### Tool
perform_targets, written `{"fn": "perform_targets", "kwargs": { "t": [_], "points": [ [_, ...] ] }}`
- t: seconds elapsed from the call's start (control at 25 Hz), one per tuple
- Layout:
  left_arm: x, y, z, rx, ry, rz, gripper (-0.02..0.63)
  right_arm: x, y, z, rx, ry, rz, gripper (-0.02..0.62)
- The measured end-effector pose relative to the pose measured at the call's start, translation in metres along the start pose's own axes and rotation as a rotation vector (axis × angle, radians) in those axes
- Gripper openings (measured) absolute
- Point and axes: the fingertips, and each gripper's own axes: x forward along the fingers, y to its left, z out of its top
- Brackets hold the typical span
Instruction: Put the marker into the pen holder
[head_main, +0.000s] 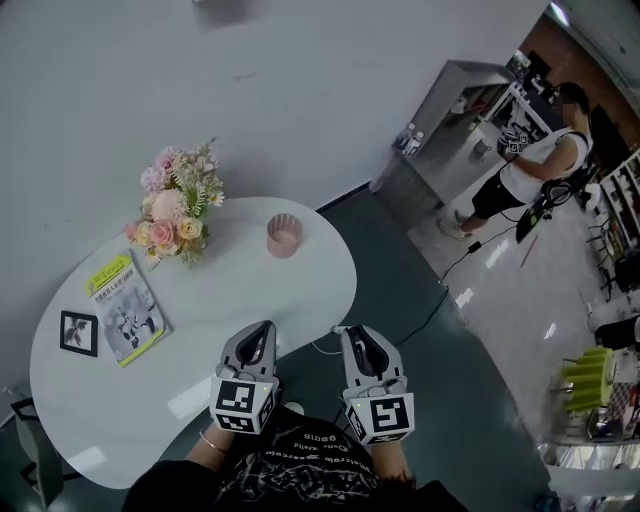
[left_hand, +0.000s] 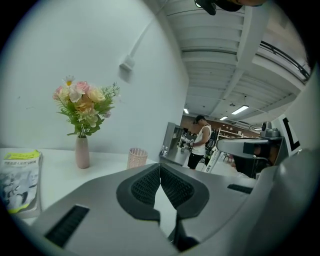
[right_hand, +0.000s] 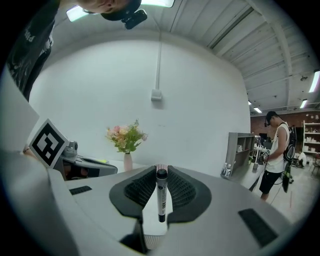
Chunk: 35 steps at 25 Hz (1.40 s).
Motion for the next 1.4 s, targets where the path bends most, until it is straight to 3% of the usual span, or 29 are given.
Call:
{"fn": "perform_targets", "kwargs": {
  "t": [0.28, 0.48, 0.72, 0.96, 1.4],
  "points": [
    [0.033, 0.038, 0.017, 0.012, 0.001, -0.012, 0.023, 0.065, 0.004, 0.020, -0.019, -0.008, 0.030, 0.092],
    [0.042, 0.061, 0.022, -0.031, 0.003, 0.001, 0.023, 0.101, 0.001, 0.030, 0.031, -0.003, 0.015, 0.092],
    [0.047, 0.070, 0.022, -0.060, 0.003, -0.014, 0.023, 0.129, 0.007, 0.050, 0.005, -0.024, 0.051, 0.092],
    [0.055, 0.088, 0.024, -0.069, 0.001, 0.054, 0.023, 0.148, 0.011, 0.066, -0.065, -0.044, 0.108, 0.092],
    [0.064, 0.106, 0.045, -0.068, -0.043, 0.201, 0.023, 0.175, -0.003, 0.085, -0.059, -0.079, 0.207, 0.092]
  ]
}}
